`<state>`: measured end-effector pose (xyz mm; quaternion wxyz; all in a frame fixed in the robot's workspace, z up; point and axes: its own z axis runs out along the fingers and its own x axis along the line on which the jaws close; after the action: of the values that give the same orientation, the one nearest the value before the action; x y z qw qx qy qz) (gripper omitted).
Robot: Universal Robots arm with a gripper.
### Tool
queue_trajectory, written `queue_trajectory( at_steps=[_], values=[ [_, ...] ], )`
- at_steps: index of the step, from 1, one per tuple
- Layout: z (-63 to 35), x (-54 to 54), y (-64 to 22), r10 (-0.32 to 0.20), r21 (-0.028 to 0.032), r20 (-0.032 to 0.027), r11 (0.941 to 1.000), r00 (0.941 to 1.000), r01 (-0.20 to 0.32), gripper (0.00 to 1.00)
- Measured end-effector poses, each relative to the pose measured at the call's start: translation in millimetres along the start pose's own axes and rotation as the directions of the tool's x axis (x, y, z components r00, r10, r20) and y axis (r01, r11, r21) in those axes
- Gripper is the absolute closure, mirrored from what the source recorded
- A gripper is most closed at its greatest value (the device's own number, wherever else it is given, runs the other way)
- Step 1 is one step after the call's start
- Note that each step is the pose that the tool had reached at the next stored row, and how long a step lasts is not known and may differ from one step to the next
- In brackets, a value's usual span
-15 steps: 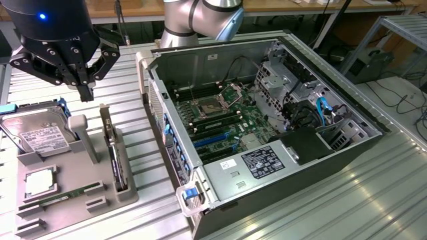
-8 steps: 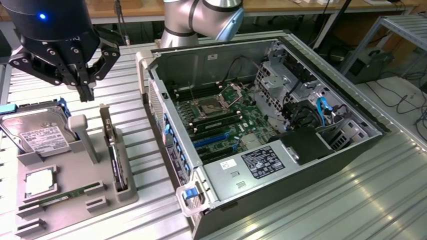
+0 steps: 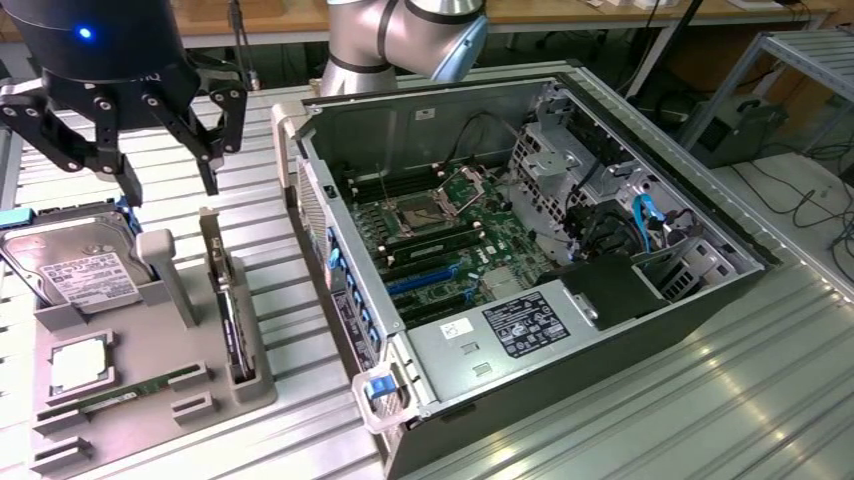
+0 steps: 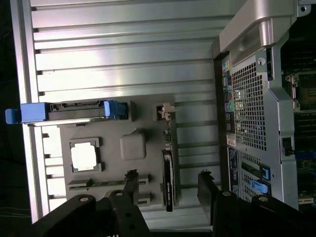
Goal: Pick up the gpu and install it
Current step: 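Pick up the gpu and move the gpu toward the slot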
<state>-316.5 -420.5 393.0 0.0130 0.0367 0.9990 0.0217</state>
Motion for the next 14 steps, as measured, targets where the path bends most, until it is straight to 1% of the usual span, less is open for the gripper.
queue_trajectory(
  at_steps=[1, 8, 9, 10, 14],
  values=[
    [0.5, 0.0, 0.0, -0.002, -0.0001, -0.0003, 1.0, 1.0, 0.002, 0.4],
    [5.8, 0.1, -0.5, -0.034, -0.0008, -0.0023, 0.9994, 0.9994, 0.034, 0.4],
    [14.1, 0.1, -4.1, -0.047, -0.0012, -0.0035, 0.9989, 0.9989, 0.047, 0.4],
    [16.9, -0.1, -7.4, -0.048, -0.0013, -0.0037, 0.9988, 0.9988, 0.048, 0.4],
    [18.6, -0.6, -9.1, -0.048, -0.001, -0.0041, 0.9989, 0.9988, 0.048, 0.4]
  ],
)
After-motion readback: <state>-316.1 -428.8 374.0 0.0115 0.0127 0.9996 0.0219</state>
